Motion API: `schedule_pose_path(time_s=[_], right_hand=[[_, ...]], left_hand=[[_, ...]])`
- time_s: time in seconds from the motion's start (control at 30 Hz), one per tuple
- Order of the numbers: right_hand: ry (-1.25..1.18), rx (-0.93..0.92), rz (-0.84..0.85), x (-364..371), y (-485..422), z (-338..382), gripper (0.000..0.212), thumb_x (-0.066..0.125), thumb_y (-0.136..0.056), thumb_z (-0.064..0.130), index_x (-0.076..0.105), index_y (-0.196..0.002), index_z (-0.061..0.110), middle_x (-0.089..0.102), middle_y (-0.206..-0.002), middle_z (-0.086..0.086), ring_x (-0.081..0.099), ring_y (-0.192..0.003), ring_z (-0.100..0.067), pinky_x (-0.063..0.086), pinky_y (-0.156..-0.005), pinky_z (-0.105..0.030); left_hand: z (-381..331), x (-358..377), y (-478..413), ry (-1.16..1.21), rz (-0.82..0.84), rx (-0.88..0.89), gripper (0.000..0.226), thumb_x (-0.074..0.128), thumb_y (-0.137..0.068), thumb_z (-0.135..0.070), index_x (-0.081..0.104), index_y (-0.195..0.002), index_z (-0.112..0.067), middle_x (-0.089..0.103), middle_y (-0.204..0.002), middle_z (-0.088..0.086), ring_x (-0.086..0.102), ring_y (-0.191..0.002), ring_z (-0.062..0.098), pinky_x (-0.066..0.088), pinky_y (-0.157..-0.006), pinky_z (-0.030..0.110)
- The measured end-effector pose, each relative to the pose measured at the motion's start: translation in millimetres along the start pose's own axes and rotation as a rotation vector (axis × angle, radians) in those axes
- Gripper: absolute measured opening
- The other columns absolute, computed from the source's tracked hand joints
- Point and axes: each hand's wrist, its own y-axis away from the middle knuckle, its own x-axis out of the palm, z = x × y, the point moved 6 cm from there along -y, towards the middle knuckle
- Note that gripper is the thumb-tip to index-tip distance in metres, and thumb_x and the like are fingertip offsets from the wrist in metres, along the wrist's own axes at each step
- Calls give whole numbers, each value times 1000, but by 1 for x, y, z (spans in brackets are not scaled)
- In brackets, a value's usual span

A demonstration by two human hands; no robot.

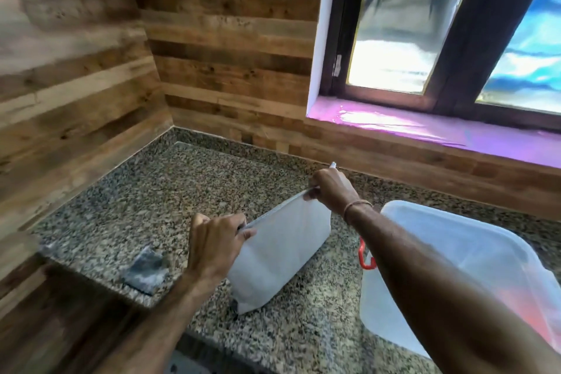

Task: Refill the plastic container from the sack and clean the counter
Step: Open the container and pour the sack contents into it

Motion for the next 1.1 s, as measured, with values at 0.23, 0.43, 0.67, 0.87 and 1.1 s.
schedule_pose_path(time_s=[0.23, 0.43, 0.67, 0.87, 1.1], right_hand=[[59, 6, -135, 21, 29, -3, 10, 77, -86, 28, 78, -93, 21, 76, -97, -2, 72, -96, -29, 47, -65, -31], [-106, -401, 34, 48, 84, 108, 33, 73, -89, 32, 70, -121, 23, 70, -124, 4, 68, -102, -11, 60, -85, -28], [-513, -401, -46, 72, 104, 161, 31, 79, -82, 45, 73, -79, 15, 60, -91, 0, 56, -72, -13, 49, -60, -30], [-1062, -32, 151, 80, 93, 135, 31, 81, -86, 17, 68, -80, -10, 73, -74, -23, 68, -62, -18, 57, -62, -28], [-996, 87, 180, 86, 89, 125, 33, 84, -84, 22, 68, -77, -6, 66, -69, -9, 58, -65, -16, 48, -59, -27]], left_hand=[[17, 7, 33, 77, 168, -97, 30, 71, -90, -50, 68, -109, -27, 71, -81, -10, 58, -63, 7, 41, -56, 21], [42, -14, 49, 209, 250, -158, 16, 74, -88, -46, 72, -89, -30, 69, -72, -12, 60, -60, 2, 40, -51, 23], [48, -43, 19, 634, 58, -132, 25, 75, -90, -39, 69, -70, -25, 67, -60, -8, 58, -52, 5, 47, -49, 29], [69, 5, 53, 887, 156, -295, 5, 72, -91, -35, 73, -91, -30, 77, -90, -11, 70, -81, -1, 61, -77, 33], [48, 16, 59, 472, 12, -99, 24, 77, -85, -47, 64, -74, -30, 61, -66, -16, 52, -60, -3, 31, -52, 21]])
